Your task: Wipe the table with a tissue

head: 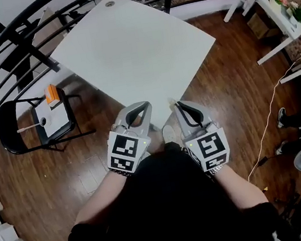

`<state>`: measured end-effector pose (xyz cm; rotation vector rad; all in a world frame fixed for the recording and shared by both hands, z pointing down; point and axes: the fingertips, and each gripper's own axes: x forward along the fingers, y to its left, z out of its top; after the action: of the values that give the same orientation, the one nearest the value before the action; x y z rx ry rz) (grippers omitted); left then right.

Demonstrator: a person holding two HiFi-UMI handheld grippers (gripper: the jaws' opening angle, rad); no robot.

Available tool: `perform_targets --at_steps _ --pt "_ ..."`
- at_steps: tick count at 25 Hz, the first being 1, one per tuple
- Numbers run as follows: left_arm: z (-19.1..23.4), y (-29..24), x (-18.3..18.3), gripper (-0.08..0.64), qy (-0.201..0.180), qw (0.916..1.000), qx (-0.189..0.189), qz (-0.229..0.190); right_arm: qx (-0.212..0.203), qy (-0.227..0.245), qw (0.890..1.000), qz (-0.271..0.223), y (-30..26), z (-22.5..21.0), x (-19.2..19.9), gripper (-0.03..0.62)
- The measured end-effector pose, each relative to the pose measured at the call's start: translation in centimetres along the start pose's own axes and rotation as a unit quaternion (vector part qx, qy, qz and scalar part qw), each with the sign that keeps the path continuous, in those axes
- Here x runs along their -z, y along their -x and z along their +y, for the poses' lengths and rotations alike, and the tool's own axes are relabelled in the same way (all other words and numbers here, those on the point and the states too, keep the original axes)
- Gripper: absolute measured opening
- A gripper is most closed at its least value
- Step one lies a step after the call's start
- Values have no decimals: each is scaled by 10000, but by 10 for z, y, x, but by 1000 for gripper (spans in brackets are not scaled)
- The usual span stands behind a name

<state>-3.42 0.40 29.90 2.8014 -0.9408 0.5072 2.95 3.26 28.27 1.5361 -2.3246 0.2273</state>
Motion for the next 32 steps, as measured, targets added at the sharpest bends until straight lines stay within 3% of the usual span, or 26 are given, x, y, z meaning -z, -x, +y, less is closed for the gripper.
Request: perform_targets --at_steps 32 --pt "-13 31 -9 12 -235 9990 312 -211 210 25 9995 -236 20 38 -14 8"
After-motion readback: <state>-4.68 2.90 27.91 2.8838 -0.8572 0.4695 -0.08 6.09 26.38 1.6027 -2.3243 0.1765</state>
